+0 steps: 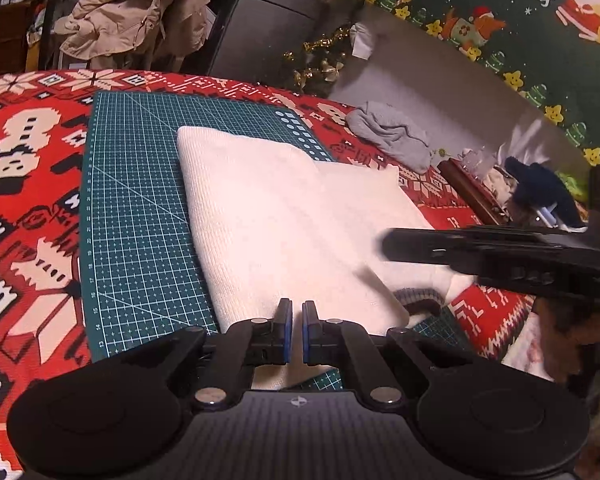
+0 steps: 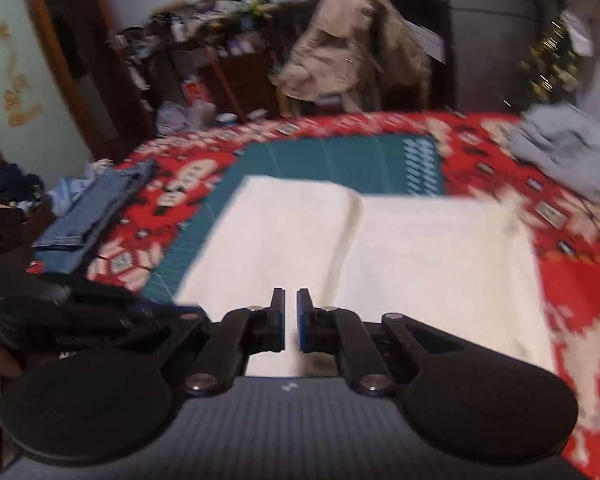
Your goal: Fold clothes
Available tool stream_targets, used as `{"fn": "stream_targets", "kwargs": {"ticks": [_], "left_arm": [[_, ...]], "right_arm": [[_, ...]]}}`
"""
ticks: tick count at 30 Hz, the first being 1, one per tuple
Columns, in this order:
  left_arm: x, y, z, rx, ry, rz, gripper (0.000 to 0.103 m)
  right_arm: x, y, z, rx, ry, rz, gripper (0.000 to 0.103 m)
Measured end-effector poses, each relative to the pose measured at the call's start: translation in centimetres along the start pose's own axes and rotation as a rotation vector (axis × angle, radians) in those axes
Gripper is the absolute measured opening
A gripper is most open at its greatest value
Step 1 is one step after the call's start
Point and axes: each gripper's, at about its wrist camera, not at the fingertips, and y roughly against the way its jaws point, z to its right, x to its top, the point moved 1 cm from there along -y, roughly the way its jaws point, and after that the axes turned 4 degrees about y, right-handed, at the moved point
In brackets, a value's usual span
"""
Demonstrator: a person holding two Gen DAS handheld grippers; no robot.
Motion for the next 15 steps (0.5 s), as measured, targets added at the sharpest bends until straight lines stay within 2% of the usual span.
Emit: {"fn": "stream_targets", "kwargs": {"ticks": [3, 6, 9, 15], "left_arm": [[-0.1, 0.1, -0.1, 0.000, 0.005, -0.004, 0.004], [0.0, 0.4, -0.1, -0.004, 0.020, -0.008, 0.004], [1.2, 0.6, -0.3, -0.029, 0.064, 0.015, 0.004], [3.9, -2.2, -1.2, 0.007, 0.080, 0.023, 0.004]], "right_arm": [[0.0, -2.1, -1.1, 0.025, 0.015, -0.014, 0.006], [-1.3, -3.2, -1.2, 0.006, 0.040, -0.032, 0.005], [-2.3, -2.9, -0.6, -0.004, 0.046, -0.032, 0.005], [-3.0, -2.5, 0.4, 0.009, 0.017, -0.034, 0.004]]}}
